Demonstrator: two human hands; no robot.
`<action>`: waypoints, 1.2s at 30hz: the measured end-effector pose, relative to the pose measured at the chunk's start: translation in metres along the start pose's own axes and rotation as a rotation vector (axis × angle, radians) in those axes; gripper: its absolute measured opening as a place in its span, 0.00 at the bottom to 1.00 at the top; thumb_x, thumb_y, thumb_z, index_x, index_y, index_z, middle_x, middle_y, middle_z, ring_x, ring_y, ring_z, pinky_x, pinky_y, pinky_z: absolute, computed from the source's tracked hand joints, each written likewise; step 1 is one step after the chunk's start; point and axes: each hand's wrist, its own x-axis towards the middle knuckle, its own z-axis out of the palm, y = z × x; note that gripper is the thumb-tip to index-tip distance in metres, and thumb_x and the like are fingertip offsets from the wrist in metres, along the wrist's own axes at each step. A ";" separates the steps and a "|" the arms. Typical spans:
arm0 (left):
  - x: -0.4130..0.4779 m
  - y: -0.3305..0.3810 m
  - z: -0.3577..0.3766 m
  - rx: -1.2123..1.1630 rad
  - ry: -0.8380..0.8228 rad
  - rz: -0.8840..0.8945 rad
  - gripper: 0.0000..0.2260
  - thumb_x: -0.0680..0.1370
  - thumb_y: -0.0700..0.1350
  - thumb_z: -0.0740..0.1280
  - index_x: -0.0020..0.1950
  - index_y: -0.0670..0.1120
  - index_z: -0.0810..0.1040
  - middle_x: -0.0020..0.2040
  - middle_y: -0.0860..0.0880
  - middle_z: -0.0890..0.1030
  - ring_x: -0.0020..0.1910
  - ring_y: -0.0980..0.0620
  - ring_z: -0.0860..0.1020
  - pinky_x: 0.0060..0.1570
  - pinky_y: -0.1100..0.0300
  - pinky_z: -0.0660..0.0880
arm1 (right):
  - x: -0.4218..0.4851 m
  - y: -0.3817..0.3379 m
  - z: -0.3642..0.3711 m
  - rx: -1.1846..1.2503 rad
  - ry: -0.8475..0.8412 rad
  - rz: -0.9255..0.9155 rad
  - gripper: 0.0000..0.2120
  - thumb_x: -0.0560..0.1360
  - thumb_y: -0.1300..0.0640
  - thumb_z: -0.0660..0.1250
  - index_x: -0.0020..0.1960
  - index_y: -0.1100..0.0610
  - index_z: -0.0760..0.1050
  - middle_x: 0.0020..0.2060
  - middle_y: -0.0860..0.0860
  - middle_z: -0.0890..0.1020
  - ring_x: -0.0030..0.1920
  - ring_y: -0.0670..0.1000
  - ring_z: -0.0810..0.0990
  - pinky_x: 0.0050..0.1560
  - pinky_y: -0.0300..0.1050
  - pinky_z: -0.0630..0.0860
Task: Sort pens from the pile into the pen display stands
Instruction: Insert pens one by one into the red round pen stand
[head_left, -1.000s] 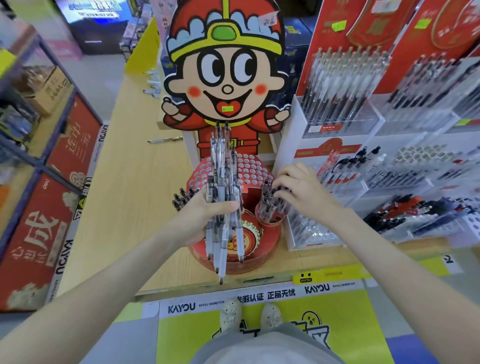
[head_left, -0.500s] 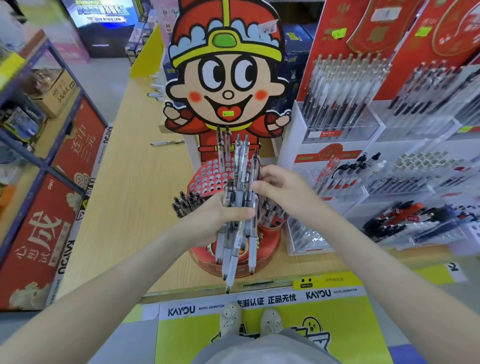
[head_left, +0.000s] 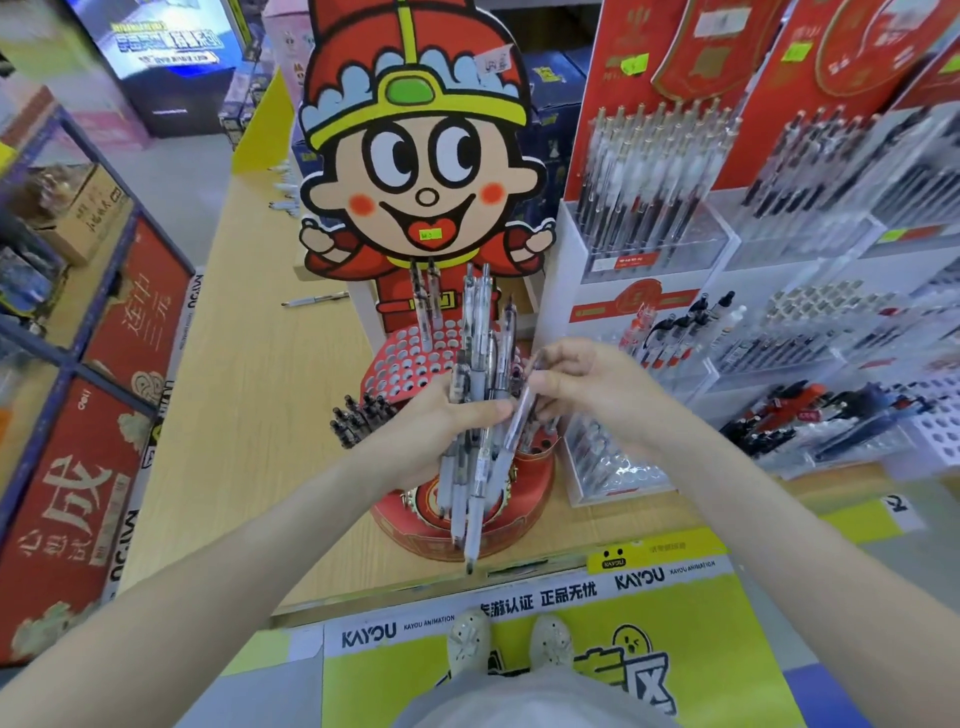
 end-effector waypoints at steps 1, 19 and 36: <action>0.001 -0.001 -0.002 0.006 0.016 0.007 0.08 0.77 0.37 0.67 0.56 0.42 0.76 0.42 0.50 0.84 0.41 0.56 0.83 0.39 0.63 0.79 | -0.002 -0.001 -0.008 0.013 0.040 -0.034 0.04 0.75 0.67 0.65 0.44 0.60 0.75 0.37 0.54 0.81 0.36 0.49 0.81 0.40 0.38 0.79; 0.009 -0.014 -0.013 -0.091 0.040 0.036 0.08 0.75 0.38 0.68 0.52 0.37 0.77 0.38 0.45 0.81 0.38 0.50 0.80 0.37 0.58 0.79 | -0.004 0.060 -0.024 -0.634 0.232 -0.248 0.07 0.76 0.60 0.67 0.53 0.59 0.76 0.44 0.53 0.83 0.47 0.53 0.81 0.52 0.49 0.75; 0.000 -0.007 -0.006 0.028 -0.201 0.026 0.08 0.75 0.42 0.70 0.50 0.39 0.76 0.38 0.46 0.80 0.39 0.51 0.80 0.38 0.62 0.77 | 0.010 0.010 0.012 -0.088 0.188 -0.154 0.10 0.78 0.55 0.64 0.59 0.51 0.71 0.46 0.49 0.80 0.44 0.49 0.79 0.45 0.40 0.76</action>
